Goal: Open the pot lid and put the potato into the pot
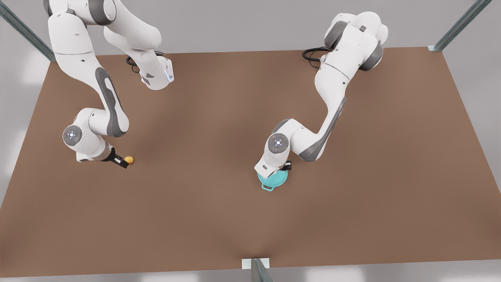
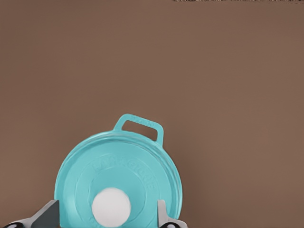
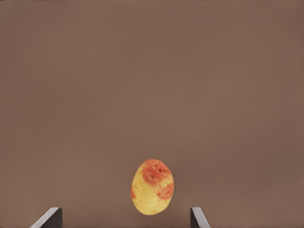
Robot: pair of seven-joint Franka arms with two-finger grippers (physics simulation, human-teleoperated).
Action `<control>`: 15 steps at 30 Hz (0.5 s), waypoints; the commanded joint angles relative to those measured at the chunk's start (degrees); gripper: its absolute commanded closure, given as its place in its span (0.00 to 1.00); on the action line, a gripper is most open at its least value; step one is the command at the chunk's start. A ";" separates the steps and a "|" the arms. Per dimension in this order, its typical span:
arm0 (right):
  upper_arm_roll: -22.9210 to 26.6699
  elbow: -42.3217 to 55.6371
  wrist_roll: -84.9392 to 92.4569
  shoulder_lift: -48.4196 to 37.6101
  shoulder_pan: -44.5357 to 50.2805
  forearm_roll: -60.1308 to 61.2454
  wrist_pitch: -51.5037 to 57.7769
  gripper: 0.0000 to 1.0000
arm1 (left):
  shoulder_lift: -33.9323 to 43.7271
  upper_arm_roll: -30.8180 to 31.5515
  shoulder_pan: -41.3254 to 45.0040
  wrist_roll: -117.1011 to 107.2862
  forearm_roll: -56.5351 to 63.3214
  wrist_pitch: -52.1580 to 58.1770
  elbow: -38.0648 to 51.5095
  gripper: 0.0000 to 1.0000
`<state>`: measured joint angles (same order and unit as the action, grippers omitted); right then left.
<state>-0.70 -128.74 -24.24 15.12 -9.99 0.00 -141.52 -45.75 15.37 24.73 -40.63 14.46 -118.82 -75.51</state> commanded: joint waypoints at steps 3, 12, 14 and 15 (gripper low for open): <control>-0.09 -0.10 -2.75 1.67 -0.03 0.17 -3.85 0.00 | -0.30 0.01 0.06 -9.82 1.54 -2.47 -0.25 0.00; -0.09 -2.65 -2.66 3.51 0.06 0.08 -9.04 0.00 | -1.53 0.01 0.76 -10.35 3.38 -2.56 -1.57 0.00; -0.18 -3.09 -2.57 3.51 -0.03 -0.09 -9.13 0.00 | -1.80 0.01 0.76 -10.35 3.73 -2.56 -1.57 0.00; -0.09 -3.27 -1.51 3.51 -0.73 -0.09 -9.13 0.00 | -1.88 0.01 0.76 -10.35 3.74 -2.56 -1.57 0.00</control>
<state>-0.83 -131.95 -25.89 18.63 -10.41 -0.06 -149.04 -47.63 15.37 25.49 -46.28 17.75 -121.18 -77.10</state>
